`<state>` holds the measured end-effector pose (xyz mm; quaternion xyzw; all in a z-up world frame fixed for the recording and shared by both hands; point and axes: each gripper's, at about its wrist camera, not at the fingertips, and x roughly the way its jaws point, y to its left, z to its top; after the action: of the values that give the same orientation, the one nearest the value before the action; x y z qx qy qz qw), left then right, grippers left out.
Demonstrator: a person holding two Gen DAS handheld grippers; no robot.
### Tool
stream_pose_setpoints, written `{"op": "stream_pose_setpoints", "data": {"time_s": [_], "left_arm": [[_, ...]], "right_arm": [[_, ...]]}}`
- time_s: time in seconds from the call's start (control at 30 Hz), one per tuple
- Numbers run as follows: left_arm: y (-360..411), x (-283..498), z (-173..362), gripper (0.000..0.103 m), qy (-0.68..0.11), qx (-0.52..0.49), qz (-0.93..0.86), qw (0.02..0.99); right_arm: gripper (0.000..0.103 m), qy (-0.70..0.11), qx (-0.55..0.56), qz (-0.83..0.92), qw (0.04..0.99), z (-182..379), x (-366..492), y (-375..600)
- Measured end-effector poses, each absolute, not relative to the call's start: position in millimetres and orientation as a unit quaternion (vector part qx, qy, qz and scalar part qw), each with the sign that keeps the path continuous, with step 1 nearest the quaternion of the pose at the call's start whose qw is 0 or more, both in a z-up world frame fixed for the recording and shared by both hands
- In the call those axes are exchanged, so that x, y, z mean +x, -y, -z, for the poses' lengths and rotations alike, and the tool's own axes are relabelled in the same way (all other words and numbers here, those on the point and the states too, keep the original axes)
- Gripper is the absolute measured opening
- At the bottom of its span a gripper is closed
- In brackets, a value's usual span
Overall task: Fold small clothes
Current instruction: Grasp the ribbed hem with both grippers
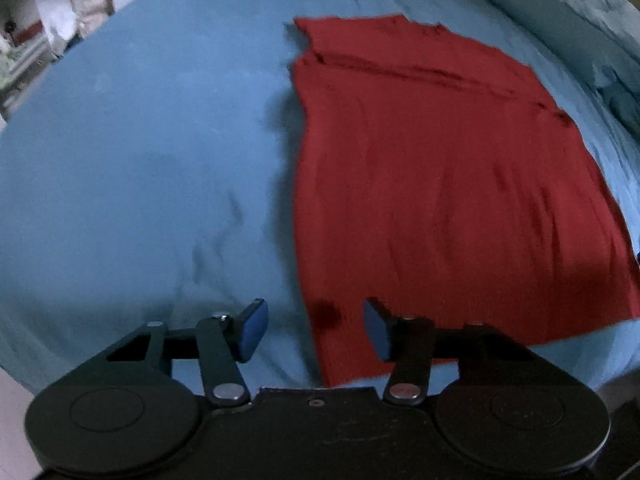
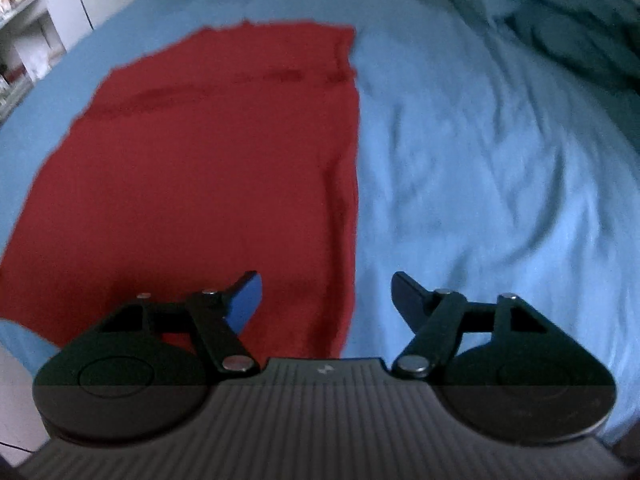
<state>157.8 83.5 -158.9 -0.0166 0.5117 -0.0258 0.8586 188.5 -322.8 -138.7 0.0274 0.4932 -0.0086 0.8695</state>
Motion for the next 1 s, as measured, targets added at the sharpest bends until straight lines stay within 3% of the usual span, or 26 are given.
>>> {"op": "stream_pose_setpoints", "data": {"time_s": [0.07, 0.37, 0.5, 0.57, 0.63, 0.77, 1.0], "left_arm": [[-81, 159, 168, 0.048, -0.517, -0.013, 0.039, 0.855], [-76, 152, 181, 0.046, -0.512, 0.012, 0.047, 0.857], [-73, 150, 181, 0.035, -0.514, 0.018, 0.053, 0.856], [-73, 151, 180, 0.018, -0.517, 0.016, 0.053, 0.854], [-72, 152, 179, 0.009, -0.521, 0.010, 0.055, 0.852], [-71, 155, 175, 0.006, -0.526, 0.007, 0.053, 0.849], [-69, 158, 127, 0.005, -0.520, -0.013, 0.054, 0.852]], "right_arm": [[0.083, -0.504, 0.029, 0.020, 0.863, 150, 178, 321], [0.073, -0.522, 0.034, 0.046, 0.851, 168, 161, 311], [0.055, -0.520, 0.030, 0.044, 0.852, 168, 160, 304], [0.049, -0.522, 0.033, 0.044, 0.851, 169, 161, 300], [0.040, -0.523, 0.035, 0.041, 0.851, 169, 162, 296], [0.020, -0.528, 0.038, 0.034, 0.848, 167, 166, 295], [0.020, -0.524, 0.089, 0.020, 0.847, 133, 171, 311]]}}
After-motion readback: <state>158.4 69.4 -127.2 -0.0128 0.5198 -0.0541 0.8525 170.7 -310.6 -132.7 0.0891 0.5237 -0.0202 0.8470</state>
